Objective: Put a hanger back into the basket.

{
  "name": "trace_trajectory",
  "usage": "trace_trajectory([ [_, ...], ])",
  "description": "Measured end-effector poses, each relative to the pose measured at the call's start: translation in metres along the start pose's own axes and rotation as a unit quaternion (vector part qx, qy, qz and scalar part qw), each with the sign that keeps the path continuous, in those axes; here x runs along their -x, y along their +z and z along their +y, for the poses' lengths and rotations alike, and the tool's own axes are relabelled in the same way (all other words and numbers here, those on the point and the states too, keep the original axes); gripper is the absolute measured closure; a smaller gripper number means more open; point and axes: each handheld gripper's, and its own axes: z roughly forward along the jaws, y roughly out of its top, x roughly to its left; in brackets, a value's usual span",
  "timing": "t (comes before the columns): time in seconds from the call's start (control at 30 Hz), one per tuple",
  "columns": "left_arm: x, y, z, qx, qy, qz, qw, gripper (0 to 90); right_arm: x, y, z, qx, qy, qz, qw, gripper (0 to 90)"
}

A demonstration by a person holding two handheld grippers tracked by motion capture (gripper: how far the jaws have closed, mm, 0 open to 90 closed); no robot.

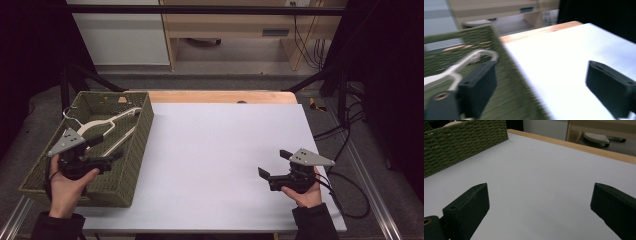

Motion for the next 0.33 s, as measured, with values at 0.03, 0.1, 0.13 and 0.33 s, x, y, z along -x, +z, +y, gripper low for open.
trace_trajectory([
  [0.03,0.005,0.003,-0.001,0.003,0.000,-0.008,1.0000,7.2,0.000,-0.001,0.000,0.002,0.000,0.000,1.0000,2.7],
  [0.1,0.014,0.007,-0.004,-0.001,0.009,-0.024,0.9997,6.6,0.001,-0.002,0.000,0.005,0.001,-0.002,1.0000,2.3],
  [0.13,0.018,0.009,-0.006,-0.001,0.011,-0.031,0.9994,5.9,0.001,-0.002,0.000,0.005,0.000,-0.002,1.0000,2.0],
  [0.33,0.038,0.022,-0.020,-0.012,0.032,-0.061,0.9976,6.1,0.002,-0.005,0.001,0.011,0.006,-0.002,0.9999,1.8],
])
